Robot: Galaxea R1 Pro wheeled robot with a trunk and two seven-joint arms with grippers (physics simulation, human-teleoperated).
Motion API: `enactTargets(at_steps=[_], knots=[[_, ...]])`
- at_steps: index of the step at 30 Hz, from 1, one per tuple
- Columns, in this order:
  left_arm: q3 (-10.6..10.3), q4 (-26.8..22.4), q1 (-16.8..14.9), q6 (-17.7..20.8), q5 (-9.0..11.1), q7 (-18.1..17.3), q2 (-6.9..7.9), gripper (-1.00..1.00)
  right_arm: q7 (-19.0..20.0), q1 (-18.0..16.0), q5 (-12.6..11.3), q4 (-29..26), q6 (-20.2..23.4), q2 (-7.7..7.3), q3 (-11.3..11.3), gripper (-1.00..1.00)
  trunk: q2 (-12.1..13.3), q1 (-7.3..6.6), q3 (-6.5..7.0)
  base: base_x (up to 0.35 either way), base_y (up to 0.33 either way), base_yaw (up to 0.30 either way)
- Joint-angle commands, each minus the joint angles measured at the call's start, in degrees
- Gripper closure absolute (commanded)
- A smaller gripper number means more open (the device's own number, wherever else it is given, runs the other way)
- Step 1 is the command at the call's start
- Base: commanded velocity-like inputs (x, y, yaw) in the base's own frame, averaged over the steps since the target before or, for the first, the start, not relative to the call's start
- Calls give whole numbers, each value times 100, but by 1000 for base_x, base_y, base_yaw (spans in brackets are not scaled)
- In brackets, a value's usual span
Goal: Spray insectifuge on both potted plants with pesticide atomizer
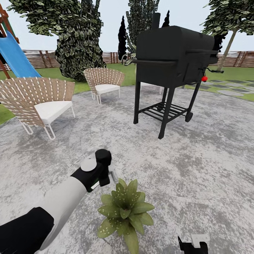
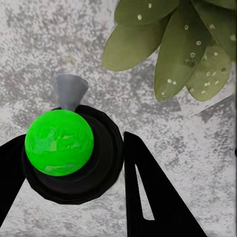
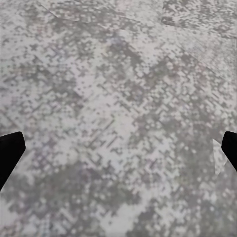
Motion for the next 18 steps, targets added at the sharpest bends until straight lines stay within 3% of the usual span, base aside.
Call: enactTargets(at_steps=[1, 7, 11, 18], knots=[[-12, 15, 19, 45, -48, -53, 10, 100, 18, -4, 50, 5, -22, 2, -49, -100, -2, -1, -5, 0, 0, 0], [-19, 67, 43, 4, 23, -50, 87, 100, 17, -4, 51, 5, -22, 2, -49, -100, -2, -1, -5, -44, 0, 0], [-26, 52, 46, 2, 125, -42, 78, 100, 17, -4, 51, 5, -22, 2, -49, -100, -2, -1, -5, -312, 36, 0], [-37, 67, 187, -7, 132, -33, 55, 100, 18, -4, 48, 5, -22, 2, -49, -100, -2, -1, -3, -340, 122, -36]])
